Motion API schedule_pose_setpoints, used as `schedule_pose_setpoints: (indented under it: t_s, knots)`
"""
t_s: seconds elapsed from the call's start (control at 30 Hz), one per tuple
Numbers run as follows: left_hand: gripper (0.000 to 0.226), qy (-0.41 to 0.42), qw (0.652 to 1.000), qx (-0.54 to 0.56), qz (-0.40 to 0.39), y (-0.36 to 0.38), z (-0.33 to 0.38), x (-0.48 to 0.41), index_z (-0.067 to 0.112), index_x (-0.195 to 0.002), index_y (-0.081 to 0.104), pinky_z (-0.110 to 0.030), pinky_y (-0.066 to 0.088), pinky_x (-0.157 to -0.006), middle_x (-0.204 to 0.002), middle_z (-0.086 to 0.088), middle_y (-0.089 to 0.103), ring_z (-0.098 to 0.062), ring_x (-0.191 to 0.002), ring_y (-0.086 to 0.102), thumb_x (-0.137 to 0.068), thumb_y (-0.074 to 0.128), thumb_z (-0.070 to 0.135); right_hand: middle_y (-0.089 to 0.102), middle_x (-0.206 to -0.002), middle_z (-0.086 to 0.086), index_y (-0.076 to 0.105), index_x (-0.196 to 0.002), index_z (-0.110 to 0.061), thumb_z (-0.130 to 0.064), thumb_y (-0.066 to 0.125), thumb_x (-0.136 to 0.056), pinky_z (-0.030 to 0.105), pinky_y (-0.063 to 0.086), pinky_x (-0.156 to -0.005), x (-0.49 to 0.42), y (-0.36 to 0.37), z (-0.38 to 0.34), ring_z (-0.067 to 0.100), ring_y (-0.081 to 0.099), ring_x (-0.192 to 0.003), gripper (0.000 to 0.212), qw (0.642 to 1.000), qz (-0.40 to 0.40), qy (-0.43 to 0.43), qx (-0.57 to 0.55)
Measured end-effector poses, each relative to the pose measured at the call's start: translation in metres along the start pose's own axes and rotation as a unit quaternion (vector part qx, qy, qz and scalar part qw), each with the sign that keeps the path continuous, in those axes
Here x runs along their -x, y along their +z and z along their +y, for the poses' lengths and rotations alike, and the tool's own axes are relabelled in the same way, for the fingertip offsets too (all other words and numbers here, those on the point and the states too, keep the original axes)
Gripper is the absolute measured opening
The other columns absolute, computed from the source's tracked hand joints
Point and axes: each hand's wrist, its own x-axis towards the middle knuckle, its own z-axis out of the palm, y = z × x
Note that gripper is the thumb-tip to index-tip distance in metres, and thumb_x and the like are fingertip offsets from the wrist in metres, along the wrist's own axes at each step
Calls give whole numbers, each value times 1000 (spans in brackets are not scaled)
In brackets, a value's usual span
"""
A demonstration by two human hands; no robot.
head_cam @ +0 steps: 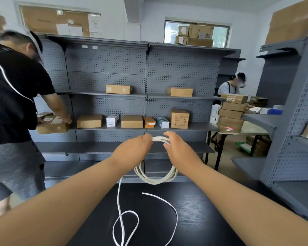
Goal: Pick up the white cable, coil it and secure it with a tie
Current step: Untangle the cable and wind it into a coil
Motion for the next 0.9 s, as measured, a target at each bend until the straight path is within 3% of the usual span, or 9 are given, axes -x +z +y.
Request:
schedule_pose_setpoints:
  t_s: [0.1,0.17,0.27,0.37,0.5,0.6,0.73,0.83,0.9]
  knots:
    - [16,44,998,-46,-4,1,-2,-2,9,-100,41,-36,30,-51,-65,2,34,-33,-66,55,-100,29,20,52,-113,9,40,-120,-17,-28,33,-98,42,45,-74,-2,2,-5,29,52,-89,26,999,-24,-24,42]
    - [20,30,999,-13,3,3,-3,-3,8,-100,43,-35,29,-53,-67,2,38,-32,-63,49,-99,31,24,53,-100,10,44,-112,-13,-27,31,-99,40,40,-67,-4,3,-7,28,49,-80,23,998,-18,-29,45]
    - [20,-1,988,151,5,8,-4,1,9,-104,47,-36,35,-61,-82,-8,57,-29,-72,53,-97,40,26,49,-87,5,46,-103,-11,-27,31,-99,38,35,-63,-5,4,-8,26,46,-76,22,999,10,-27,27]
    - [15,-53,938,342,-24,13,-7,7,16,-105,48,-36,46,-72,-79,-4,60,-17,-73,62,-97,43,26,49,-78,3,45,-97,-13,-28,30,-99,36,37,-61,-6,4,-6,27,48,-74,21,998,50,2,-22]
    - [7,-93,891,444,5,21,-8,10,23,-101,48,-14,45,-64,-74,1,59,-3,-59,61,-97,42,25,46,-68,-2,43,-92,-19,-31,31,-99,52,53,-64,-8,3,-3,30,54,-70,19,983,106,74,-127]
    - [8,-96,887,450,41,22,-7,11,28,-93,48,-8,40,-53,-68,0,58,-3,-53,58,-97,42,26,47,-69,0,47,-98,-13,-31,32,-99,49,56,-58,-8,5,-4,25,54,-63,23,974,132,90,-163]
    - [11,-86,908,407,55,20,-8,10,25,-91,50,-12,39,-49,-58,3,52,-4,-46,50,-98,40,28,49,-73,3,48,-98,-14,-27,33,-98,31,54,-48,-7,8,0,18,50,-58,19,966,126,98,-205]
    - [12,-83,918,385,52,16,-10,7,24,-93,51,-19,43,-51,-58,6,47,-8,-46,45,-97,41,28,52,-76,1,47,-93,-17,-25,35,-98,16,46,-47,-5,7,6,17,52,-58,15,969,103,95,-205]
    - [14,-69,926,366,56,13,-10,5,20,-93,52,-17,38,-50,-58,7,44,-9,-50,41,-97,41,28,56,-80,2,46,-94,-19,-25,36,-98,18,45,-50,-5,5,7,20,57,-60,12,979,83,78,-168]
